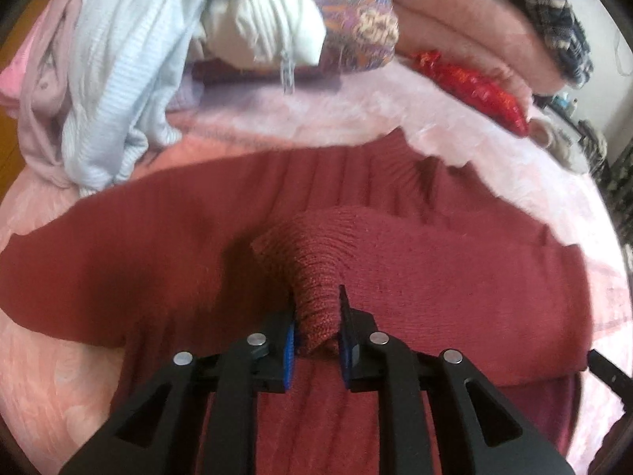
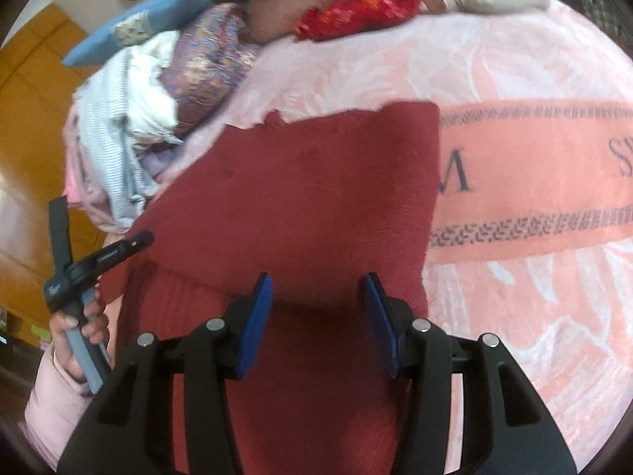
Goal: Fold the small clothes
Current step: 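Fold the held sleeve across the body with the left tool and release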
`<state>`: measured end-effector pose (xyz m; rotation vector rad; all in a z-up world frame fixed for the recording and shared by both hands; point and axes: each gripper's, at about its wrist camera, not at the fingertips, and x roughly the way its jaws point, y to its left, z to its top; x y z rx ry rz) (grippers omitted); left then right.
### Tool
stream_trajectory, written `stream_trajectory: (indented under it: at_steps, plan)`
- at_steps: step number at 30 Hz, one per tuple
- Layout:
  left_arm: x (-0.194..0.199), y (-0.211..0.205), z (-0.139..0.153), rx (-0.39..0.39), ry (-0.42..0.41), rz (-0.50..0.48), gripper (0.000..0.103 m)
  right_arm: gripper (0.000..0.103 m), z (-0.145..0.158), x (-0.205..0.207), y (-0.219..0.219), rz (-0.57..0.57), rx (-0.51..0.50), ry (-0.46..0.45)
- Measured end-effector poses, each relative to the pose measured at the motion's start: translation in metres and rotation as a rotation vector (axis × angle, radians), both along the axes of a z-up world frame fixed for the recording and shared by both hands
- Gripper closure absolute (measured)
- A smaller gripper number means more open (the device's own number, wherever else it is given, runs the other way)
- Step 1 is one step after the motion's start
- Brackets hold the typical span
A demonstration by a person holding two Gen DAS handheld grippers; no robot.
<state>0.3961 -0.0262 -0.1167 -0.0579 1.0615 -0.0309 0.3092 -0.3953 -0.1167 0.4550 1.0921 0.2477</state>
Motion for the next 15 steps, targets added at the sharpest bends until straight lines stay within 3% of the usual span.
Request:
stream_trajectory:
  at_steps: [4, 8, 10, 14, 15]
  plan:
    - [0.004, 0.004, -0.024, 0.025, 0.044, 0.015, 0.074, 0.067, -0.023, 0.003, -0.002, -0.001, -0.011, 0.073]
    - [0.0, 0.008, -0.027, 0.054, 0.028, -0.002, 0.059, 0.067, -0.026, 0.001, 0.002, 0.009, -0.049, 0.063]
    - [-0.002, 0.014, -0.023, 0.033, 0.042, 0.001, 0.054, 0.066, -0.022, 0.002, 0.006, -0.001, -0.073, 0.071]
    - [-0.021, 0.042, -0.001, 0.011, 0.011, 0.006, 0.014, 0.042, 0.003, -0.008, 0.017, -0.011, -0.108, 0.028]
    - [-0.026, 0.05, 0.002, 0.006, -0.001, 0.007, 0.008, 0.039, 0.013, -0.014, 0.024, 0.002, -0.126, 0.002]
